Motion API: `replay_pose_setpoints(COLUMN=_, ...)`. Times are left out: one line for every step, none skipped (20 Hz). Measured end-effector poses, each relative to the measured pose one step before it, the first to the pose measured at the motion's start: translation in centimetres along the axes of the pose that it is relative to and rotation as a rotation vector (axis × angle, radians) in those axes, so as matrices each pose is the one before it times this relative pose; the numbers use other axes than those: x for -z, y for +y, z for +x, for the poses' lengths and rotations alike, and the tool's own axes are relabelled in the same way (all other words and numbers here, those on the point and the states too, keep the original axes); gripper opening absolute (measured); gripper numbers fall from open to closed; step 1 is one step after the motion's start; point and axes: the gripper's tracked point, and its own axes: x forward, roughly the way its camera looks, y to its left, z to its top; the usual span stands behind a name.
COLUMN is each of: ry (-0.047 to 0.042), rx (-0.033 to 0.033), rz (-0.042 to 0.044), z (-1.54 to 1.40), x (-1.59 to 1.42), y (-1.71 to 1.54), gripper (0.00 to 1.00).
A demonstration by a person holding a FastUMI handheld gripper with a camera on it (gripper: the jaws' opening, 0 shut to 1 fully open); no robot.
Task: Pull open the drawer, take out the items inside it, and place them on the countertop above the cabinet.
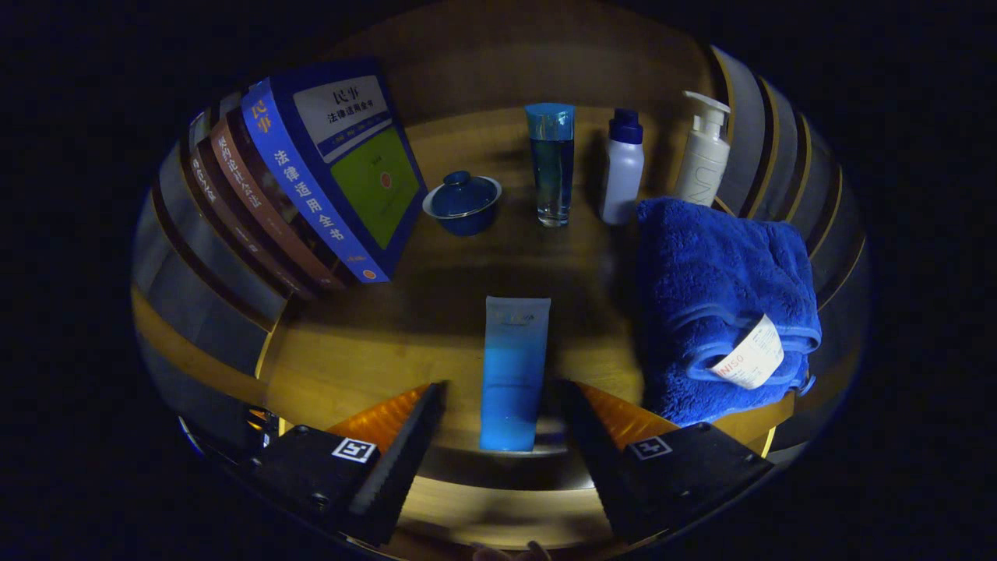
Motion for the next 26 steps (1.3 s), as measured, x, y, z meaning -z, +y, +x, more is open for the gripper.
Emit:
replay_pose_setpoints(ry=-0.01485, rx=-0.00628, rz=0.00323, z=-0.551, x=0.034, y=0.06, gripper=1.0)
replay_pose_setpoints(ry=-0.02449, rx=-0.00324, rz=0.00256, z=-0.816, x=-0.025, y=0.05, gripper=1.0)
replay_pose_setpoints(ry=-0.02636, rx=-0.00227, rz=-0.00153, z=-0.866, x=-0.034, y=0.132, gripper=1.0)
replay_pose_setpoints(ry=-0.03807, rx=-0.00493, rz=-0.00864, z=-1.12, x=-0.171, y=0.214, gripper=1.0)
replay_pose_setpoints(ry=-0.04502, rx=-0.00669, rz=-0.01179, z=-1.152, x=-0.121, y=0.355, gripper=1.0)
replay_pose_setpoints(ry=-0.05121, rx=-0.00927, rz=-0.0104, z=-1.44, x=-0.311, y=0.334, gripper=1.0)
replay_pose_setpoints(ry=-0.0568, rx=-0.01183, rz=-0.00902, z=-1.517, x=-0.417, y=0.681, gripper=1.0)
replay_pose_setpoints(ry=-0.05599, rx=-0.01394, rz=-0.00838, z=-1.679, x=-0.405, y=0.556, gripper=1.0)
replay_pose_setpoints(ry=-0.05469, rx=-0.00684, rz=-0.01109, z=-1.824, x=-0.283, y=0.446, gripper=1.0)
replay_pose_setpoints(ry=-0.04843, rx=-0.0036, rz=-0.01267, z=-1.805, x=-0.137, y=0.406, gripper=1.0)
replay_pose_setpoints(ry=-0.04484, rx=-0.00685, rz=-0.01206, z=-1.585, x=-0.015, y=0.548, gripper=1.0)
replay_pose_setpoints(ry=-0.03719, rx=-0.01083, rz=-0.01177, z=-1.696, x=0.139, y=0.634, gripper=1.0)
replay_pose_setpoints(ry=-0.02896, rx=-0.01169, rz=-0.00944, z=-1.613, x=0.444, y=0.654, gripper=1.0)
replay_pose_setpoints(ry=-0.03157, rx=-0.00503, rz=-0.00742, z=-1.531, x=0.397, y=0.411, gripper=1.0)
replay_pose_setpoints(ry=-0.03562, rx=-0.00086, rz=0.00222, z=-1.575, x=0.354, y=0.259, gripper=1.0)
replay_pose_setpoints(ry=-0.04119, rx=0.00082, rz=0.01249, z=-1.235, x=0.369, y=0.255, gripper=1.0)
replay_pose_setpoints(ry=-0.03367, rx=0.00324, rz=0.0113, z=-1.254, x=0.876, y=0.083, gripper=1.0)
replay_pose_setpoints(ry=-0.01417, rx=0.00299, rz=0.00585, z=-1.042, x=1.311, y=-0.108, gripper=0.99)
replay_pose_setpoints(ry=0.00075, rx=0.01014, rz=0.00536, z=-0.908, x=1.46, y=-0.347, gripper=0.99)
replay_pose_setpoints(ry=0.00579, rx=0.00736, rz=0.00671, z=-1.068, x=1.547, y=-0.406, gripper=1.0)
replay_pose_setpoints(ry=-0.00233, rx=0.01704, rz=0.0094, z=-0.95, x=1.407, y=-0.541, gripper=1.0)
replay_pose_setpoints(ry=-0.01125, rx=0.0144, rz=0.01288, z=-0.77, x=1.038, y=-0.483, gripper=1.0)
replay_pose_setpoints(ry=-0.01639, rx=0.00848, rz=0.01094, z=-0.556, x=0.929, y=-0.125, gripper=1.0)
replay_pose_setpoints(ry=-0.00327, rx=0.01693, rz=0.00331, z=-0.607, x=1.059, y=-0.332, gripper=1.0)
replay_pose_setpoints(ry=0.00037, rx=0.0125, rz=-0.00124, z=-0.626, x=0.989, y=-0.296, gripper=0.99)
replay_pose_setpoints(ry=0.00578, rx=0.00795, rz=-0.00642, z=-0.441, x=0.937, y=-0.07, gripper=0.99)
